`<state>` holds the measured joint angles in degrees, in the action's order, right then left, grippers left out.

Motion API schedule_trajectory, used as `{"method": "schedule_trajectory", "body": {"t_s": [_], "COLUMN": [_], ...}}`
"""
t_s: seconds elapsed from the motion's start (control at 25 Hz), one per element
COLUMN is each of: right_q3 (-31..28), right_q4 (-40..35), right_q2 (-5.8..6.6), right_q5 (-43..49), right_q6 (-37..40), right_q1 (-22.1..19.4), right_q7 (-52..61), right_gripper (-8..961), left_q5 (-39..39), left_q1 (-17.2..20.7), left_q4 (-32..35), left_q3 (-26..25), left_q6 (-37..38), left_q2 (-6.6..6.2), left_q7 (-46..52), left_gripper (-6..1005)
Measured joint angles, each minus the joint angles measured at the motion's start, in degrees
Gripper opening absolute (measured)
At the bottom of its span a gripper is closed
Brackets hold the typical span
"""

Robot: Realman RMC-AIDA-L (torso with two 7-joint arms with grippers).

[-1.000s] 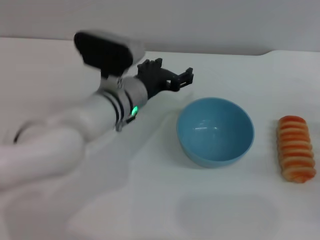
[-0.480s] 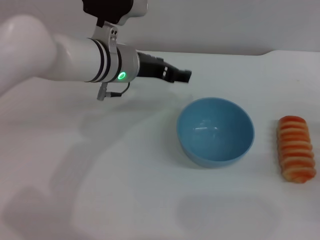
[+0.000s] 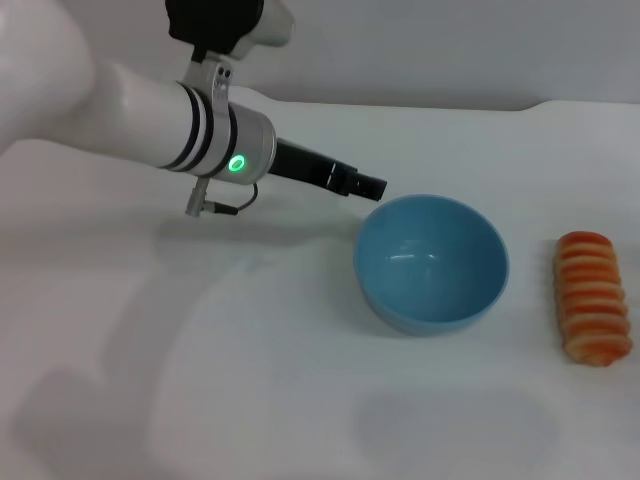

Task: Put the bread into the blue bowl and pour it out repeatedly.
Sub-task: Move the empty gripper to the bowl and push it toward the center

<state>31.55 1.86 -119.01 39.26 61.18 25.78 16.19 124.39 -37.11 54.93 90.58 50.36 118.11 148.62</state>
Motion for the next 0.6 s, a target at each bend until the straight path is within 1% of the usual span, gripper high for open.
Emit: {"method": "schedule_trajectory", "body": {"t_s": [0.24,0.44,0.6], "right_q3": [0.0,0.0,0.0], "right_q4": [-0.02,-0.02,0.1], "right_q2": [0.0,-0.05,-0.07], "right_q5": [0.03,-0.2,-0.27], "right_q6": [-0.02,-0.02,-0.02], "right_q1": [-0.04,-0.03,-0.03], "right_q7": [-0.03,-0.03,-0.03], "right_gripper": [610,610,610], "left_q5": [-3.82,-5.01,-6.34], "left_q1": [-2.39,-2.58,-2.9], "left_q4": [-7.14,-8.34,-11.21], "left_q3": [0.36,0.37,1.65], "left_q6": [-0.48,-0.69,-2.44], "left_q2": [0.2,0.26,0.41], "left_q7": [-1.31,-1.86,-2.23], "left_gripper": [844,843,844]}}
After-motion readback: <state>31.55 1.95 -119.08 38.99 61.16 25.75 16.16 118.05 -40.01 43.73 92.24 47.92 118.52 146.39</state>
